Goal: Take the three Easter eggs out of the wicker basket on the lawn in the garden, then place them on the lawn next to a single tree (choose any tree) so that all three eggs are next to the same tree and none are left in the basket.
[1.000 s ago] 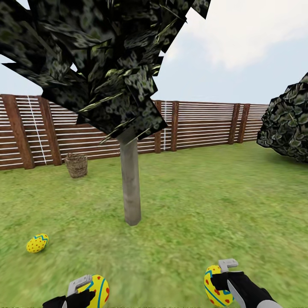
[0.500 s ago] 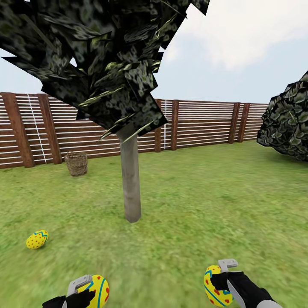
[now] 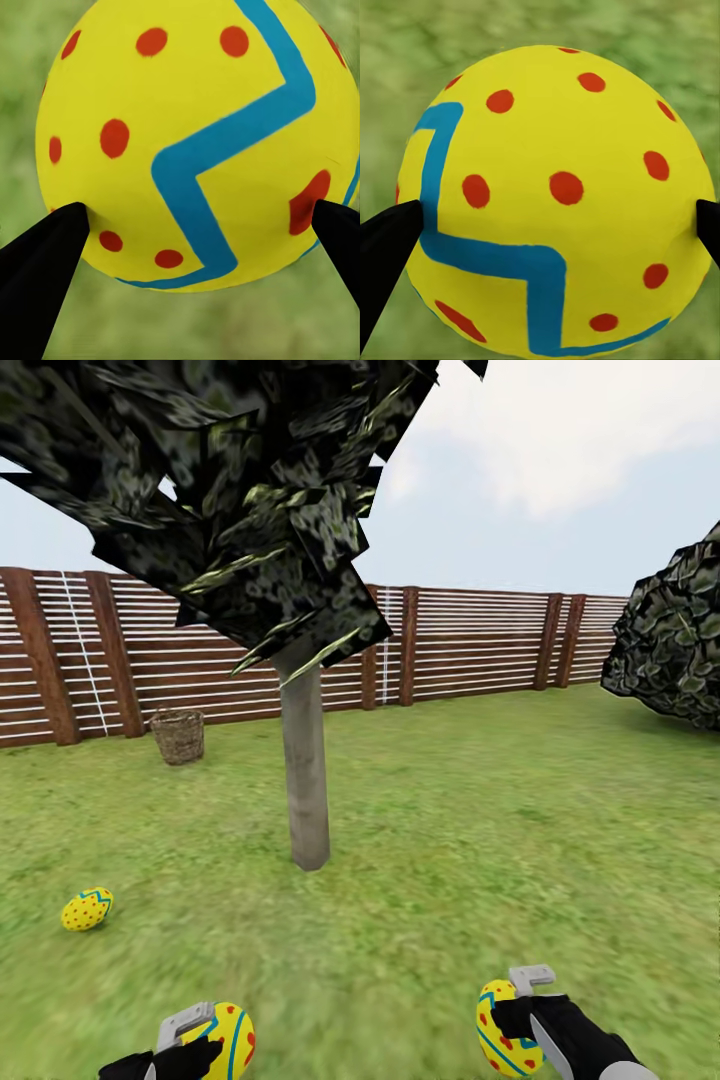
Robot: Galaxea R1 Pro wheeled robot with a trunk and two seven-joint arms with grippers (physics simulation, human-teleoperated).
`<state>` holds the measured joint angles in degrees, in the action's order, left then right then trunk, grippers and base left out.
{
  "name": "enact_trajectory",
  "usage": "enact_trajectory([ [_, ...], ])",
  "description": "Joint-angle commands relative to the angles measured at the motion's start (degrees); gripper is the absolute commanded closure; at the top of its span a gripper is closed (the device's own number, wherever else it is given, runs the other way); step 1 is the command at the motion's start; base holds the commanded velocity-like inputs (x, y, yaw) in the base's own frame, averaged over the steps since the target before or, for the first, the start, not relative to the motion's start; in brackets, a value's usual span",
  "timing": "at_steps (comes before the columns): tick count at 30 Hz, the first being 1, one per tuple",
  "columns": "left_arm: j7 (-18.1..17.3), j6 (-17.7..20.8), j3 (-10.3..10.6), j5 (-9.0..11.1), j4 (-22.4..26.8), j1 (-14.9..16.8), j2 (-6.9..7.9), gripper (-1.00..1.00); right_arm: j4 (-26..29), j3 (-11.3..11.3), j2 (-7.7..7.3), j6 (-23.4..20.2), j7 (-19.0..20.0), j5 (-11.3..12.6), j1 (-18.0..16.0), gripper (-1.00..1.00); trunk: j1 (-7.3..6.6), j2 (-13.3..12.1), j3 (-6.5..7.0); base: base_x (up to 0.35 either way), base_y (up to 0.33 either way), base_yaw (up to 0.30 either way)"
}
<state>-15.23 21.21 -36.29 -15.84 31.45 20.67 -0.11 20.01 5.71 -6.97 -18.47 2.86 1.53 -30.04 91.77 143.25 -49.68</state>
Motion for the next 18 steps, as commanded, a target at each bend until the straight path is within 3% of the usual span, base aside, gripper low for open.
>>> enact_trajectory([
  [1, -0.56, 0.24, -0.45, -0.59, 0.10, 0.05, -0.06, 1.00, 0.12, 0.45, -0.05, -0.34, 0.04, 0.14, -0.02, 1.00, 0.01, 0.05, -0.29, 0.000, 0.000, 0.000],
  [18, -0.58, 0.18, -0.45, -0.59, 0.10, 0.06, -0.03, 1.00, 0.12, 0.45, 0.11, -0.34, 0.04, 0.14, -0.02, 1.00, 0.45, 0.27, -4.06, 0.000, 0.000, 0.000],
])
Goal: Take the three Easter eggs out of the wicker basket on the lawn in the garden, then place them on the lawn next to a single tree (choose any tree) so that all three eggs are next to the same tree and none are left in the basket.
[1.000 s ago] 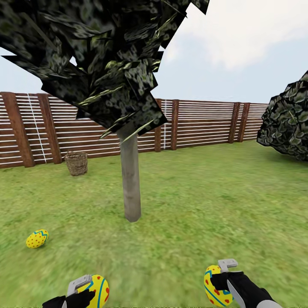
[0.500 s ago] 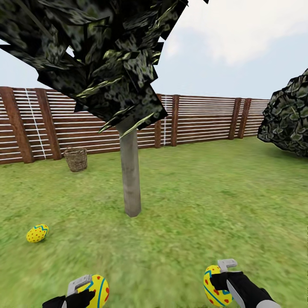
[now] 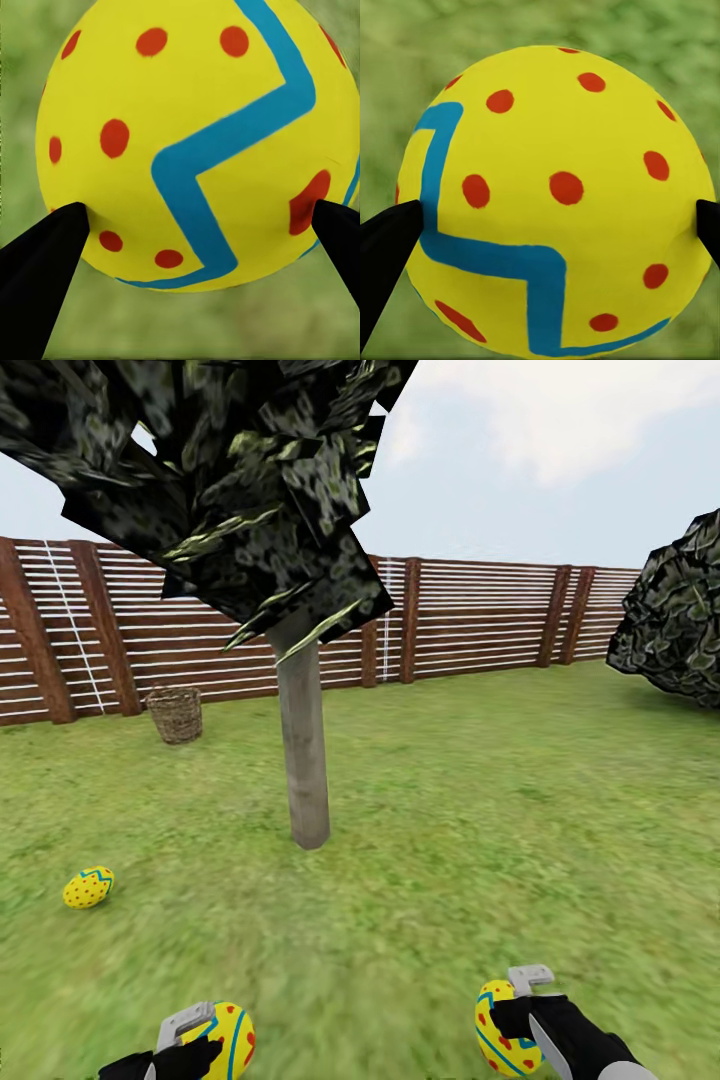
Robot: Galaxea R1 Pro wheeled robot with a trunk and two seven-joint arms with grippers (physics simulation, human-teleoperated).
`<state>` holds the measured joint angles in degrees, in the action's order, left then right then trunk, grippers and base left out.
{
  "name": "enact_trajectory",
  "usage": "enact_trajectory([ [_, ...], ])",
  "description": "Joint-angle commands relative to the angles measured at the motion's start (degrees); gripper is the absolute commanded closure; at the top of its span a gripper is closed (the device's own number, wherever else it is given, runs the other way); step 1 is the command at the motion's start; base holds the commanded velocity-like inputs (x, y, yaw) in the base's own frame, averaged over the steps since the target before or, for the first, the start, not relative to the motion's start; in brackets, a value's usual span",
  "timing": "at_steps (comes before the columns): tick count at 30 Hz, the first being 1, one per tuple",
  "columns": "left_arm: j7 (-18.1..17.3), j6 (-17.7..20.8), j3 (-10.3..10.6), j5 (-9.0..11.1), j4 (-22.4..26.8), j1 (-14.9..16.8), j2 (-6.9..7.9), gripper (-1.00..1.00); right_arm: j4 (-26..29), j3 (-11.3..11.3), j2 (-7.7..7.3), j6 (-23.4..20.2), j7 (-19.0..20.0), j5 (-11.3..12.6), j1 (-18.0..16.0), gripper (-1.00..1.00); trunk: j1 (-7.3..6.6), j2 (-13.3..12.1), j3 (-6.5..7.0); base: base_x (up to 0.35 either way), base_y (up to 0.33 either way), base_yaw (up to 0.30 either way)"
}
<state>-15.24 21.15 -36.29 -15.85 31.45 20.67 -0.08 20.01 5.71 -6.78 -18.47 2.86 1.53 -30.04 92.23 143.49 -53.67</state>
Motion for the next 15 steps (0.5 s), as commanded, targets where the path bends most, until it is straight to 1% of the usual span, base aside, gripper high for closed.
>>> enact_trajectory([
  [1, -0.57, 0.26, -0.45, -0.55, 0.14, 0.06, -0.03, 1.00, 0.12, 0.44, -0.07, -0.34, 0.04, 0.14, -0.02, 1.00, 0.01, 0.04, -0.29, 0.000, 0.000, 0.000],
  [4, -0.58, 0.29, -0.57, -0.39, 0.95, 0.05, 0.69, 1.00, 0.12, 0.40, -0.07, -0.34, 0.04, 0.14, -0.02, 1.00, 0.09, 0.08, -0.95, 0.000, 0.000, 0.000],
  [5, -0.62, 0.29, -0.65, -0.35, 1.60, 0.05, 1.62, 1.00, 0.12, 0.38, -0.11, -0.34, 0.04, 0.14, -0.02, 1.00, 0.11, 0.10, -1.17, 0.000, 0.000, 0.000],
  [6, -0.69, 0.34, -0.68, -0.33, 2.45, 0.05, 2.19, 1.00, 0.12, 0.36, -0.16, -0.34, 0.04, 0.14, -0.02, 1.00, 0.14, 0.11, -1.40, 0.000, 0.000, 0.000],
  [9, -0.81, 0.44, -0.78, -0.33, 4.28, 0.07, 3.42, 1.00, 0.12, 0.36, -0.24, -0.34, 0.04, 0.14, -0.02, 1.00, 0.22, 0.15, -2.06, 0.000, 0.000, 0.000],
  [12, -0.79, 0.47, -0.80, -0.33, 4.56, 0.06, 3.77, 1.00, 0.12, 0.36, -0.17, -0.34, 0.04, 0.13, -0.02, 1.00, 0.29, 0.19, -2.72, 0.000, 0.000, 0.000],
  [15, -0.69, 0.47, -0.80, -0.28, 4.51, 0.06, 3.63, 1.00, 0.12, 0.36, -0.16, -0.34, 0.04, 0.09, -0.02, 1.00, 0.37, 0.23, -3.39, 0.000, 0.000, 0.000],
])
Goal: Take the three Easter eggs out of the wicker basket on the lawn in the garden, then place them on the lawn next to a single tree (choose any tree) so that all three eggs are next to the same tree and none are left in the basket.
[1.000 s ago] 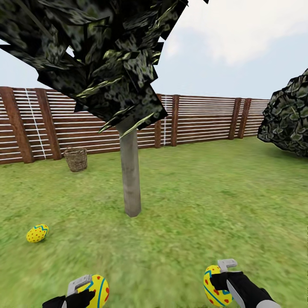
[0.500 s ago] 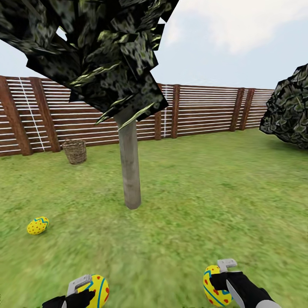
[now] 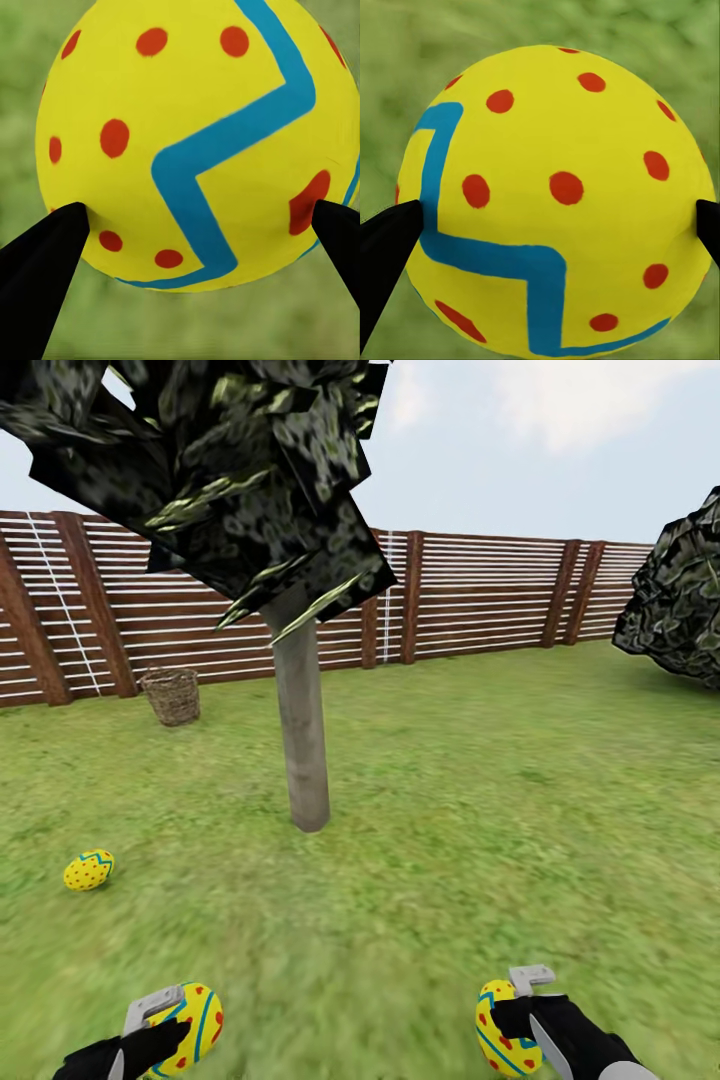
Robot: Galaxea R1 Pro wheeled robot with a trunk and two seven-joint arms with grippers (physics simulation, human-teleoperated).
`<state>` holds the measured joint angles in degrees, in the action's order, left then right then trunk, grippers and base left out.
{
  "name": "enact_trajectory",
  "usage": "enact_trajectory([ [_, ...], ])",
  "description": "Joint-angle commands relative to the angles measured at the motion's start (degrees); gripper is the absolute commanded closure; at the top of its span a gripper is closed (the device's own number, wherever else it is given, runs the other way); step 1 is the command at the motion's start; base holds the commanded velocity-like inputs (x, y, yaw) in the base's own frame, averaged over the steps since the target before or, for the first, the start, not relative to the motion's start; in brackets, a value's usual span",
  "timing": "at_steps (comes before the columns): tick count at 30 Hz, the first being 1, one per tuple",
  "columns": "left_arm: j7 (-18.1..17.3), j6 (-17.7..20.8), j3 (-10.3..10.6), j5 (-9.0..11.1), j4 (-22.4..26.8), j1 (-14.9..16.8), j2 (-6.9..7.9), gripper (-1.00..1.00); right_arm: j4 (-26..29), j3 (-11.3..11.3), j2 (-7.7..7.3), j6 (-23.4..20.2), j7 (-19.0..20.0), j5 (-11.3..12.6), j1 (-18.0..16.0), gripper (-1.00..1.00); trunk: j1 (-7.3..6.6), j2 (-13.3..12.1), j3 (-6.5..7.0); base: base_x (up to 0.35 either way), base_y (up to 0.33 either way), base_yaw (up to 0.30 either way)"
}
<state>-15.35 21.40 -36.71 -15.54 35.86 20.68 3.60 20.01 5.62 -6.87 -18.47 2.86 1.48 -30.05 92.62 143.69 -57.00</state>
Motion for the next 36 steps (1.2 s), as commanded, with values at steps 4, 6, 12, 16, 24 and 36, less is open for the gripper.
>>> enact_trajectory([
  [4, -0.56, 0.22, -0.38, -0.61, -0.04, 0.05, -0.18, 1.00, 0.12, 0.48, -0.07, -0.34, 0.04, 0.17, -0.01, 1.00, 0.09, 0.08, -0.95, 0.000, 0.000, 0.000],
  [6, -0.56, 0.22, -0.38, -0.59, -0.10, 0.06, -0.21, 1.00, 0.12, 0.49, -0.07, -0.34, 0.04, 0.15, -0.01, 1.00, 0.14, 0.11, -1.39, 0.000, 0.000, 0.000],
  [12, -0.56, 0.21, -0.37, -0.61, -0.17, 0.07, -0.25, 1.00, 0.12, 0.53, -0.02, -0.34, -0.03, 0.14, -0.01, 1.00, 0.29, 0.19, -2.72, 0.000, 0.000, 0.000],
  [16, -0.55, 0.22, -0.38, -0.63, -0.24, 0.05, -0.26, 1.00, 0.12, 0.51, -0.07, -0.34, -0.05, 0.18, -0.01, 1.00, 0.40, 0.24, -3.61, 0.000, 0.000, 0.000],
  [24, -0.48, 0.15, -0.31, -0.63, -0.35, 0.06, -0.26, 1.00, 0.12, 0.53, 0.02, -0.34, -0.03, 0.13, -0.01, 1.00, 0.60, 0.35, -5.38, 0.000, 0.000, 0.000],
  [36, -0.47, 0.13, -0.28, -0.63, -0.43, 0.06, -0.32, 1.00, 0.12, 0.52, -0.06, -0.34, -0.01, 0.17, -0.01, 1.00, 0.91, 0.51, -8.04, 0.000, 0.000, 0.000],
])
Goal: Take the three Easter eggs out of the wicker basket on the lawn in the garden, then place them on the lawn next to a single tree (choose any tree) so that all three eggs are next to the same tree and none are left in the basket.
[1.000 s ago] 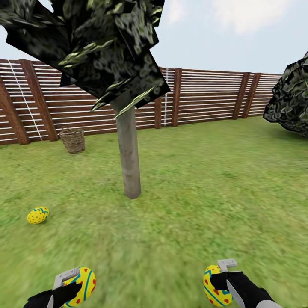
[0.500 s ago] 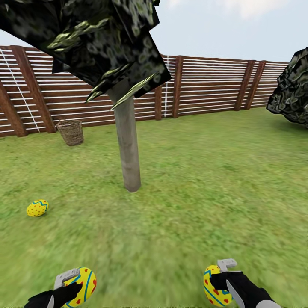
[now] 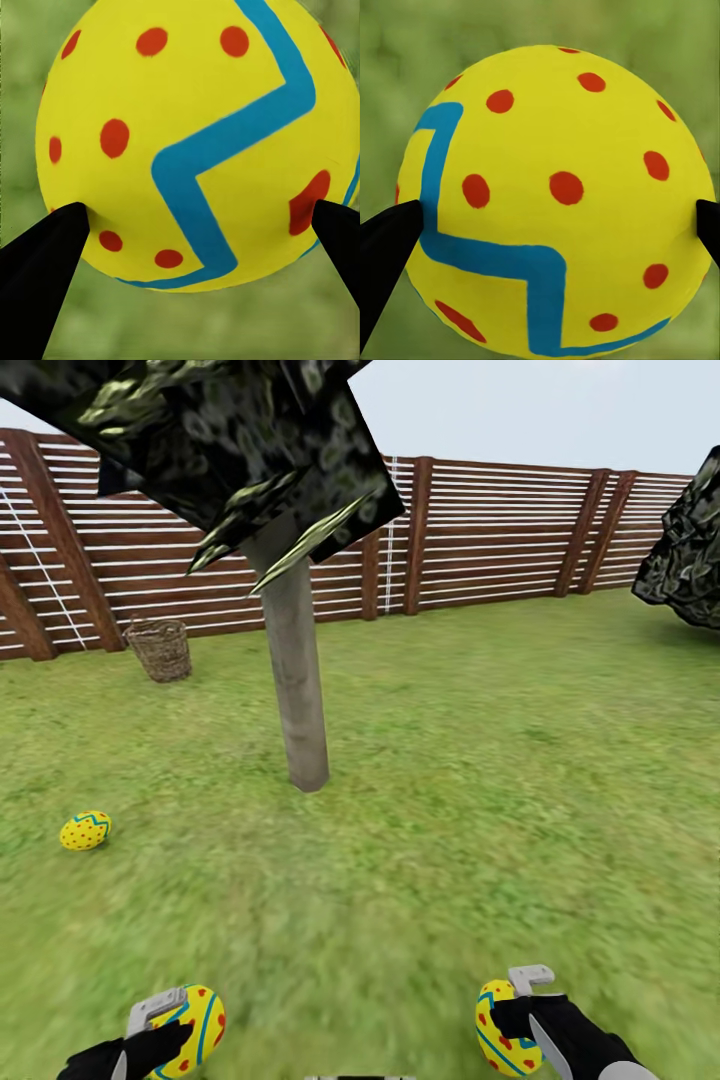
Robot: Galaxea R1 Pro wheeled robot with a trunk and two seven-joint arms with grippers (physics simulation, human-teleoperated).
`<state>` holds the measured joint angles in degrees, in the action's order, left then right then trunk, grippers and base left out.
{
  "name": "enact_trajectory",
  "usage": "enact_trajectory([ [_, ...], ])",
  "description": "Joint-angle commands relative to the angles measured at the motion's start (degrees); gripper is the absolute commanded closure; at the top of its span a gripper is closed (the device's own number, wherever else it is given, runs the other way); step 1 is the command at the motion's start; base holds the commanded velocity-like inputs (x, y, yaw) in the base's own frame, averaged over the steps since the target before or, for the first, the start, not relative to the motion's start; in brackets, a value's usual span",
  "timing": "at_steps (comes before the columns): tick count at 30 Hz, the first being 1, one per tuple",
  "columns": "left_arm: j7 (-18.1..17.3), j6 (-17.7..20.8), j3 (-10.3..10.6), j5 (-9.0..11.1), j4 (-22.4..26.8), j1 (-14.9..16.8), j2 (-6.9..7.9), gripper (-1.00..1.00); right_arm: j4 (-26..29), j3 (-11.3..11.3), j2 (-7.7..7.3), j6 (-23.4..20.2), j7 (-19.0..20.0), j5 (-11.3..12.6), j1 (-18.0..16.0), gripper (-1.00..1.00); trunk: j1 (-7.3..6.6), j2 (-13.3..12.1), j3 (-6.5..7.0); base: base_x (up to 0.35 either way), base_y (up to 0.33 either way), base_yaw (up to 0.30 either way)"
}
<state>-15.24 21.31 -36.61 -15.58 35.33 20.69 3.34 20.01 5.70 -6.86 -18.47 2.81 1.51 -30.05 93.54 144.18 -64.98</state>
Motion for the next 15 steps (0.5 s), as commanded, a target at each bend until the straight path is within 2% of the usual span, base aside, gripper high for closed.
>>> enact_trajectory([
  [1, -0.58, 0.22, -0.39, -0.59, 0.14, 0.05, -0.03, 1.00, 0.12, 0.45, -0.03, -0.34, 0.03, 0.15, -0.01, 1.00, 0.01, 0.04, -0.28, 0.000, 0.000, 0.000],
  [5, -0.58, 0.22, -0.38, -0.59, 0.10, 0.05, -0.08, 1.00, 0.12, 0.45, -0.01, -0.34, 0.03, 0.13, -0.01, 1.00, 0.12, 0.09, -1.16, 0.000, 0.000, 0.000],
  [12, -0.70, 0.16, -0.39, -0.54, 0.06, 0.05, -0.09, 1.00, 0.12, 0.45, 0.00, -0.34, 0.05, 0.10, -0.01, 1.00, 0.12, 0.09, -1.16, 0.001, 0.000, 0.000],
  [15, -0.75, 0.22, -0.39, -0.51, 0.01, 0.05, -0.09, 1.00, 0.12, 0.45, 0.05, -0.34, 0.03, 0.14, -0.01, 1.00, 0.12, 0.09, -1.16, 0.242, 0.000, 0.000],
])
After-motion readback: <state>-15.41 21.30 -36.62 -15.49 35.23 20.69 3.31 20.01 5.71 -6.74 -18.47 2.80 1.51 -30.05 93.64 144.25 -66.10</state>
